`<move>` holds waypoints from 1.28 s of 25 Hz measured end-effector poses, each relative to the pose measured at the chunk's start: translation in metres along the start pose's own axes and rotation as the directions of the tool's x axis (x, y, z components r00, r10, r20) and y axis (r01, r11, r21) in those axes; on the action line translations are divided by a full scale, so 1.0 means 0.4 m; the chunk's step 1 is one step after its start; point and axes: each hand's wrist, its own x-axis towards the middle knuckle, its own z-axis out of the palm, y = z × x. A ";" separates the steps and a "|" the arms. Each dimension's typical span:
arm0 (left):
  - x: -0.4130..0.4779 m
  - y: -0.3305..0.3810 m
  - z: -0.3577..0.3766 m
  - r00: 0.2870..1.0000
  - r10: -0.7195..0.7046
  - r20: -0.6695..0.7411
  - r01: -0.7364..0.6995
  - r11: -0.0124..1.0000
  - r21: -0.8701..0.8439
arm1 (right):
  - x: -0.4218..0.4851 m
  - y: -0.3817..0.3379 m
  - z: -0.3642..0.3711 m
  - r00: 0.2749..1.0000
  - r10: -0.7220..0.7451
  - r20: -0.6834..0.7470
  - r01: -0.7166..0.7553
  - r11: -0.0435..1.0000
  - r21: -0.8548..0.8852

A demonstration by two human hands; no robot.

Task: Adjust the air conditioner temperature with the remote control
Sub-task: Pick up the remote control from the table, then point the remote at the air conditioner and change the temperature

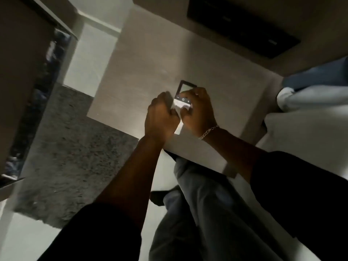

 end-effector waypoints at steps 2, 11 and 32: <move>0.028 -0.008 0.053 0.999 0.015 0.031 -0.016 1.000 0.015 | -0.004 0.035 0.035 0.988 0.134 -0.073 -0.131 0.990 0.048; 0.050 -0.033 0.080 0.965 -0.257 0.056 0.262 0.929 -0.260 | -0.011 0.035 0.077 0.895 0.445 -0.032 -0.432 0.883 0.184; -0.733 0.280 -1.190 0.712 -0.262 -0.652 -0.423 0.580 -0.696 | -0.257 -1.326 -0.415 0.760 -0.580 0.293 0.190 0.630 0.753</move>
